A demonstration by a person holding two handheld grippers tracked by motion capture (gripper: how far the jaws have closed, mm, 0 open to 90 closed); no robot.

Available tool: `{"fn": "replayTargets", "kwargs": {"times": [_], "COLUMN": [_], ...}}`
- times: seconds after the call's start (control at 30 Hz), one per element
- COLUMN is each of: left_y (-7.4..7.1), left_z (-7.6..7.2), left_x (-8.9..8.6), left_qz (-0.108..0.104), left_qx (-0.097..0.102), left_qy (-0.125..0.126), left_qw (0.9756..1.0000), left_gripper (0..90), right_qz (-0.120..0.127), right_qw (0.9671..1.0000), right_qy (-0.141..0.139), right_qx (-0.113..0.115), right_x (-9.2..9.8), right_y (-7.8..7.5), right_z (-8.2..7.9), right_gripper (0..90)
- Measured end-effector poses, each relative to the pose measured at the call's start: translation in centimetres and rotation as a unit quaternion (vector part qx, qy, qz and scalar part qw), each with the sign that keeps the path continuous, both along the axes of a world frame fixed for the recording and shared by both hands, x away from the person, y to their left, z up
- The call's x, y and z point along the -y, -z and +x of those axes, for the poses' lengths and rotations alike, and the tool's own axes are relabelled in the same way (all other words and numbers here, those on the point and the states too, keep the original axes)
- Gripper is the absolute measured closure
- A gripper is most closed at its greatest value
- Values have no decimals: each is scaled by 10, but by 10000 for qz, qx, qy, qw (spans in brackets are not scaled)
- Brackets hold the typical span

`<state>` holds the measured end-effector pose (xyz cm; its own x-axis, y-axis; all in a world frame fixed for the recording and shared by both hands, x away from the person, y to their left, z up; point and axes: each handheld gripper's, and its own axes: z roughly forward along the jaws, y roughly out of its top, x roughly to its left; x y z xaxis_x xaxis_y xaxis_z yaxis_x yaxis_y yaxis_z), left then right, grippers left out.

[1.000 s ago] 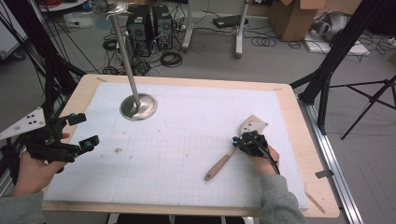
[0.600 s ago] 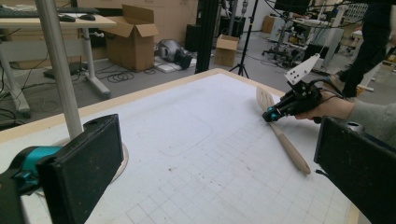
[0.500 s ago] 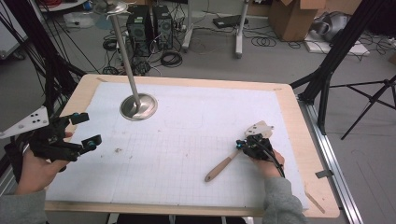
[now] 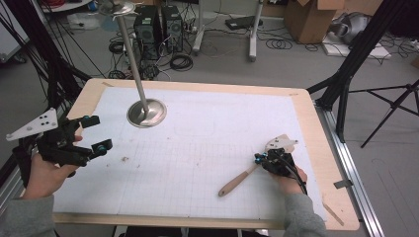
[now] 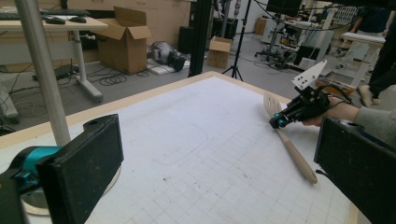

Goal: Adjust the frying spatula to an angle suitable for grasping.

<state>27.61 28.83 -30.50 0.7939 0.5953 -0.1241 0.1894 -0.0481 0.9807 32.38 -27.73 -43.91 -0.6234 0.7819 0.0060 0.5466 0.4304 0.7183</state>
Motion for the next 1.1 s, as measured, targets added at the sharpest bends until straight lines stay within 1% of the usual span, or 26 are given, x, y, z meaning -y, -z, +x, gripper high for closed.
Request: {"fn": "replayTargets", "kwargs": {"times": [0.03, 0.07, 0.3, 0.37, 0.4, 0.43, 0.47, 0.53, 0.57, 0.6, 0.63, 0.67, 0.73, 0.77, 0.8, 0.83, 0.9, 0.93, 1.03, 1.07, 1.1], "left_y": [0, 0, -1, -1, -2, -2, -2, -2, -2, -3, -3, -3, -3, -3, -3, -3, -3, -3, -3, -3, -3], "left_z": [1, 1, 6, 7, 8, 8, 9, 10, 10, 11, 12, 12, 15, 16, 16, 18, 20, 21, 22, 23, 24], "left_x": [1, 1, 6, 7, 7, 8, 8, 9, 10, 10, 11, 12, 14, 16, 16, 17, 19, 20, 22, 23, 23], "left_qz": [8, 8, -14, -19, -13, -26, -35, -42, -51, -37, -33, -42, -30, -43, -38, -40, -50, -54, -48, -54, -41], "left_qx": [-1, 5, 8, 14, 21, 25, 30, 23, 32, 37, 35, 39, 37, 36, 29, 27, 27, 25, 29, 29, 33], "left_qy": [24, 34, 104, 131, 138, 144, 153, 157, 153, 175, 191, 197, 226, 240, 256, 271, 288, 305, 338, 340, 351], "left_qw": [10000, 10000, 9999, 9999, 9999, 9999, 9999, 9999, 9999, 9998, 9998, 9998, 9997, 9997, 9997, 9996, 9996, 9995, 9994, 9994, 9994], "left_gripper": [18, 18, 18, 18, 18, 18, 18, 18, 18, 18, 18, 18, 18, 18, 18, 18, 18, 18, 18, 18, 18], "right_qz": [-21, 23, 53, 84, 115, 115, 171, 175, 233, 263, 360, 360, 464, 465, 465, 442, 432, 432, 490, 490, 505], "right_qw": [10000, 10000, 9999, 9999, 9998, 9998, 9997, 9997, 9997, 9996, 9988, 9988, 9982, 9980, 9980, 9979, 9976, 9976, 9969, 9969, 9966], "right_qy": [-5, 26, 88, 93, 141, 141, 172, 176, 74, 38, 17, 17, 13, -142, -142, -285, -398, -398, -548, -548, -606], "right_qx": [0, -8, -33, -42, -68, -68, -15, -1, 30, 124, 320, 320, 392, 400, 400, 381, 374, 374, 266, 266, 218], "right_x": [2, 3, 9, 12, 12, 12, 13, 13, 14, 13, 13, 13, 12, 6, 6, -1, -7, -7, -14, -14, -16], "right_y": [0, 0, 0, 1, 1, 1, 1, 1, 0, -3, -9, -9, -13, -16, -16, -16, -17, -17, -17, -17, -16], "right_z": [-1, -4, -12, -14, -15, -15, -16, -17, -19, -22, -26, -26, -31, -39, -39, -46, -51, -51, -62, -62, -64], "right_gripper": [900, 900, 900, 900, 900, 900, 900, 900, 900, 900, 900, 900, 900, 900, 900, 900, 900, 900, 900, 900, 900]}}
